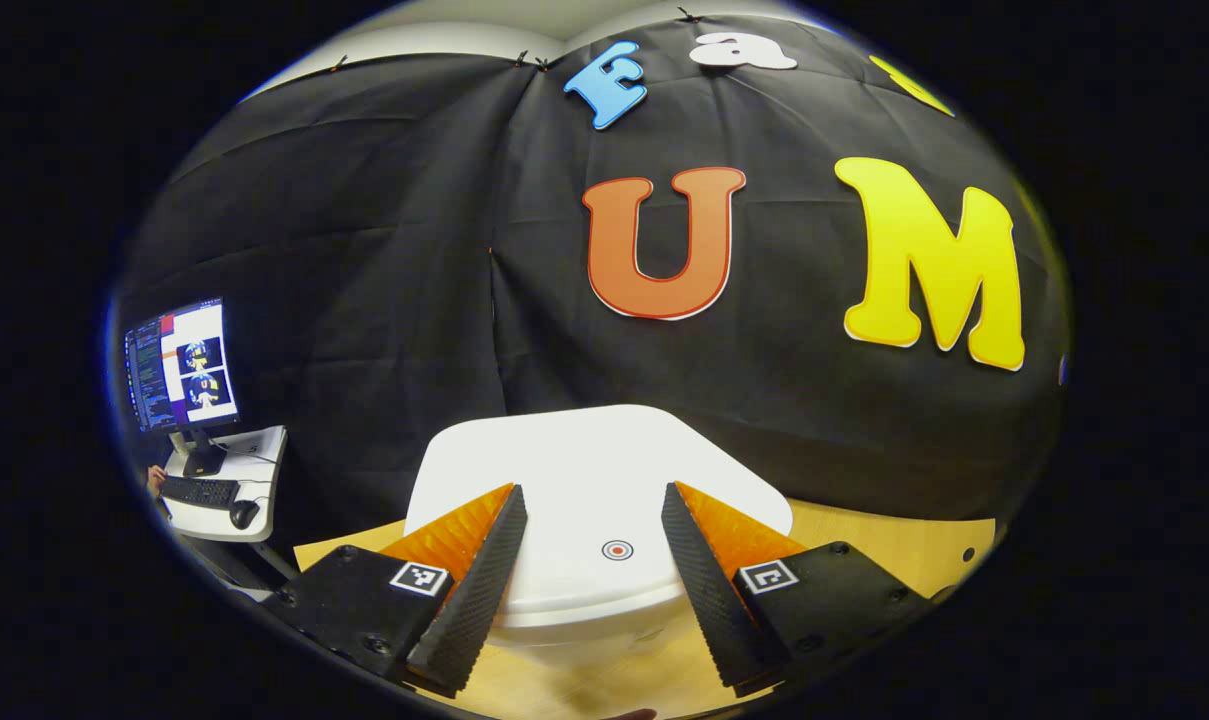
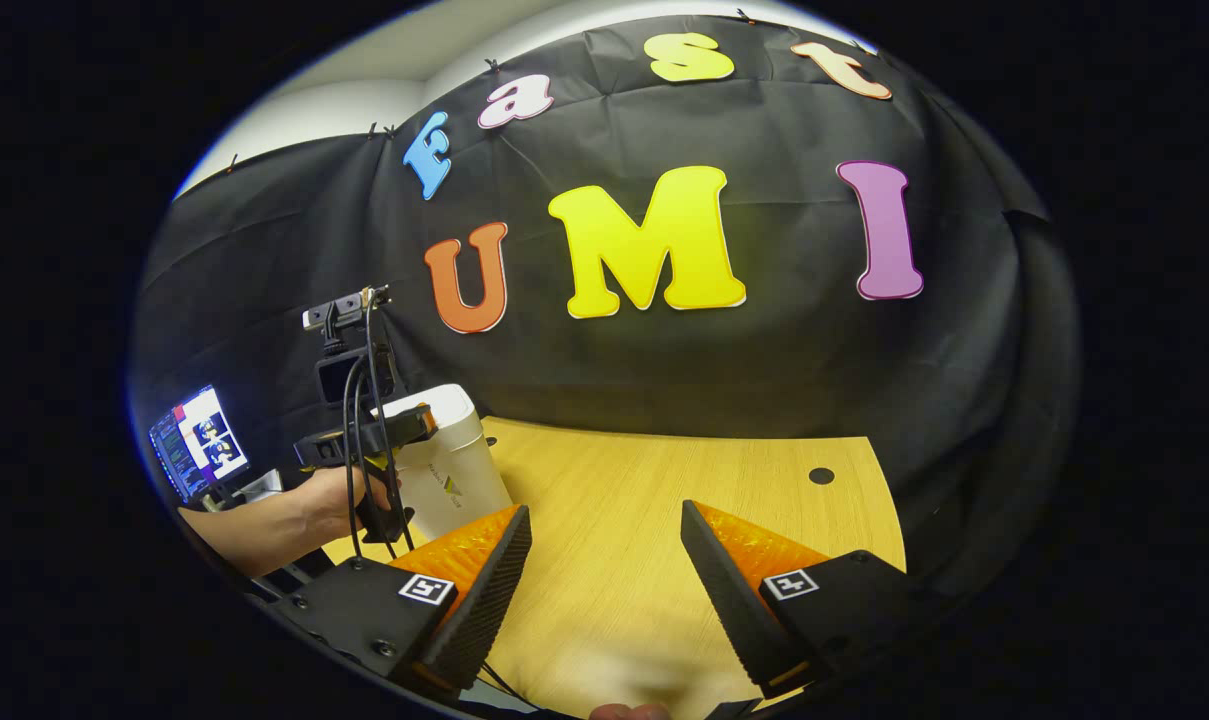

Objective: Press the lid of the desktop garbage bin to open it, pick up the crumpled paper on the desktop and throw it into the bin, then pick up the pop can on the desktop and drop it into the bin, and finally close the garbage bin lid.

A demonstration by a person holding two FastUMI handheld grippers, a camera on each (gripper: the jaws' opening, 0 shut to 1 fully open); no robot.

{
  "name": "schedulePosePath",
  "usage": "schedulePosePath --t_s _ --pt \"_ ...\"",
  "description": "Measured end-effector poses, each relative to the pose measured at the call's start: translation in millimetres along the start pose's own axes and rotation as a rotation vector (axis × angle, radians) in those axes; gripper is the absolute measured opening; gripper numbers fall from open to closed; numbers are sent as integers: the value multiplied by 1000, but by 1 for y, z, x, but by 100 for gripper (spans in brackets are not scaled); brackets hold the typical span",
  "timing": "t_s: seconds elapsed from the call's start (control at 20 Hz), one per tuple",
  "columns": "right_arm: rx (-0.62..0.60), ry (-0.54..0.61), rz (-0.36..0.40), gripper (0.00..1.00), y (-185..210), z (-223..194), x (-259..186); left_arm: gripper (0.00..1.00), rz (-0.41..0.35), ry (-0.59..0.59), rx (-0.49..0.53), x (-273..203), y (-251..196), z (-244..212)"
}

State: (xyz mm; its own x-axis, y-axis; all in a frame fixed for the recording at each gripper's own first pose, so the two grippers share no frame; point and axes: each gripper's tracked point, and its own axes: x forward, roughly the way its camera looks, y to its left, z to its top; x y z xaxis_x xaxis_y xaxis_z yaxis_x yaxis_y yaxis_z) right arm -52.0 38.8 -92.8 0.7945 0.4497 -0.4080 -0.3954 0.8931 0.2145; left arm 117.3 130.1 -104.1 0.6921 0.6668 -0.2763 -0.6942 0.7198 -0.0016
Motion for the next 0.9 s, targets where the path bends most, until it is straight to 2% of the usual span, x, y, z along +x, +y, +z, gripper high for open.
schedulePosePath --t_s 0.1,0.3,0.55,0.75,0.8,0.9 --pt "10 5 -8 96 -2 -4 2 89 -11 -3 -5 -1 1 -1" --pt "16 0 -47 96 -14 -4 5 88 -26 -53 54 0 0 10" --pt "-33 -80 -124 96 -32 17 0 88 -189 -83 53 -12 -25 36" --pt "-93 -199 -194 96 -38 52 -5 95 -340 -208 29 -55 -50 87" --pt "-93 -229 -208 92 -37 61 -7 96 -375 -234 34 -65 -58 97" --pt "-105 -272 -228 96 -34 73 -10 96 -462 -277 45 -95 -71 111"
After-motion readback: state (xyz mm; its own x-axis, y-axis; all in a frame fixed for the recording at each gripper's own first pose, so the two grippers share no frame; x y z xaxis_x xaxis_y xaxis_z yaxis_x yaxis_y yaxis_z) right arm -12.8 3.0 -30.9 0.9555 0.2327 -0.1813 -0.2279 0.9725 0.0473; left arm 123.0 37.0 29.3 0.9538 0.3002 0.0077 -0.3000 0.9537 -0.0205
